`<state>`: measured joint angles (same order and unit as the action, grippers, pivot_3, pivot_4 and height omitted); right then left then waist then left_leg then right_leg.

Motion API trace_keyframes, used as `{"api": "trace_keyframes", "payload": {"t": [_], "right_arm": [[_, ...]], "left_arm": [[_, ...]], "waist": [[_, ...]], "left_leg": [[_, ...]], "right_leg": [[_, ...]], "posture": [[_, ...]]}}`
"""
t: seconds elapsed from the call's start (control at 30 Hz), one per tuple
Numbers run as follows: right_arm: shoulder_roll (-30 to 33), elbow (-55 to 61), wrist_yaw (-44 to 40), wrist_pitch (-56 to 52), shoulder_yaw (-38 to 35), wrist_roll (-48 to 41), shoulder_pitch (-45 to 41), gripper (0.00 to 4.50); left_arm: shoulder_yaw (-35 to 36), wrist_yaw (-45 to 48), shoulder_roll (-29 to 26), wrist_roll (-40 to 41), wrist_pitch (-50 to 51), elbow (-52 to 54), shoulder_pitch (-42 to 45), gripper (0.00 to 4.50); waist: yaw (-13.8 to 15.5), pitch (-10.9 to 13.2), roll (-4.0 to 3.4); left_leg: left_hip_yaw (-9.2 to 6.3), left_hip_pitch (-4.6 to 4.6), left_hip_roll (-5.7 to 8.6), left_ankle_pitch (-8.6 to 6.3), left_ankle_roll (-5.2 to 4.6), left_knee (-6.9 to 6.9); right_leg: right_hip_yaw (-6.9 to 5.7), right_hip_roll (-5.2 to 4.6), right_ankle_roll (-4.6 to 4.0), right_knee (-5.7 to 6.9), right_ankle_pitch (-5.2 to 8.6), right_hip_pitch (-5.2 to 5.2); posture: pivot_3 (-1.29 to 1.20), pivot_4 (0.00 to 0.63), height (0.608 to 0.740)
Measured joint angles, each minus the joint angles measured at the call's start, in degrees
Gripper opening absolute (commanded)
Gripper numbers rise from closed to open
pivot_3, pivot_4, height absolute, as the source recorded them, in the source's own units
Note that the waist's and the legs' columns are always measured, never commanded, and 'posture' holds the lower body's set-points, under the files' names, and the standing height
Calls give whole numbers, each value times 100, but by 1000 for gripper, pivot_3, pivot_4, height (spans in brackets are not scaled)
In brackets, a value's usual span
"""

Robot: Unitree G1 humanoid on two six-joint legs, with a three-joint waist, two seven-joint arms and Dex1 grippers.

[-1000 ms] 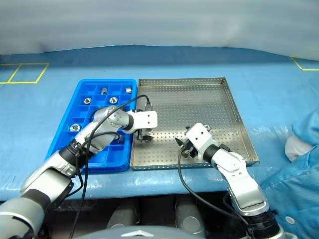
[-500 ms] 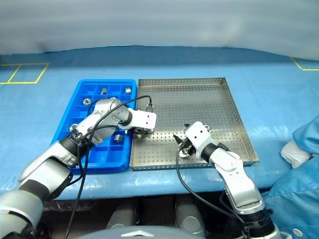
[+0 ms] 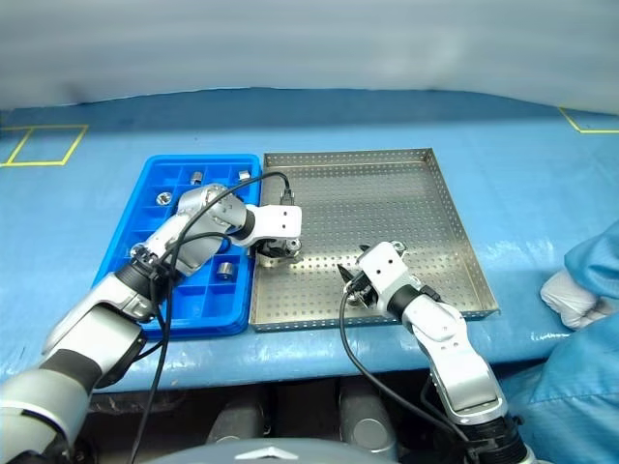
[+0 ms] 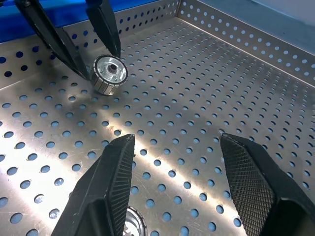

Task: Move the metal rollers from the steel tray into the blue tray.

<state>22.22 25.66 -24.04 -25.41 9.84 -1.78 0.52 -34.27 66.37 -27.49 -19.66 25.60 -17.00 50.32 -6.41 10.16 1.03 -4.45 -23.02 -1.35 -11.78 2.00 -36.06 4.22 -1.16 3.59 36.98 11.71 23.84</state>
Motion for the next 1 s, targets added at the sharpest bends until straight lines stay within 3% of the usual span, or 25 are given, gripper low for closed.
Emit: {"api": "trace_keyframes", "payload": {"t": [0.13,0.4,0.5,0.9,1.0], "right_arm": [[-1,-25,3,1,0,0,-13,2904],[30,-26,1,1,-5,18,-31,2904],[32,-26,2,1,-5,21,-28,2904],[28,-25,63,0,-14,46,73,2904],[29,-25,65,-3,-14,58,73,2904]], "left_arm": [[-1,-18,14,-19,-148,-54,0,22],[-8,-45,82,-71,-533,-81,8,22],[-25,-109,160,-142,-728,-151,25,567],[-35,-337,350,-293,-927,-557,122,4442],[-35,-487,434,-357,-924,-642,173,4442]], "waist": [[-27,0,0],[-39,0,0],[-41,0,0],[-76,0,0],[-78,0,0]], "left_leg": [[0,0,0,0,0,0],[0,0,0,0,0,0],[0,0,0,0,0,0],[0,0,1,0,0,-1],[0,0,1,0,0,0]], "right_leg": [[0,0,0,1,0,0],[0,0,0,0,0,0],[0,0,0,0,0,0],[2,0,2,0,-1,0],[2,0,2,1,-1,0]], "posture": [[-138,150,740],[-145,150,740],[-154,150,740],[-168,150,740],[-164,150,740]]}}
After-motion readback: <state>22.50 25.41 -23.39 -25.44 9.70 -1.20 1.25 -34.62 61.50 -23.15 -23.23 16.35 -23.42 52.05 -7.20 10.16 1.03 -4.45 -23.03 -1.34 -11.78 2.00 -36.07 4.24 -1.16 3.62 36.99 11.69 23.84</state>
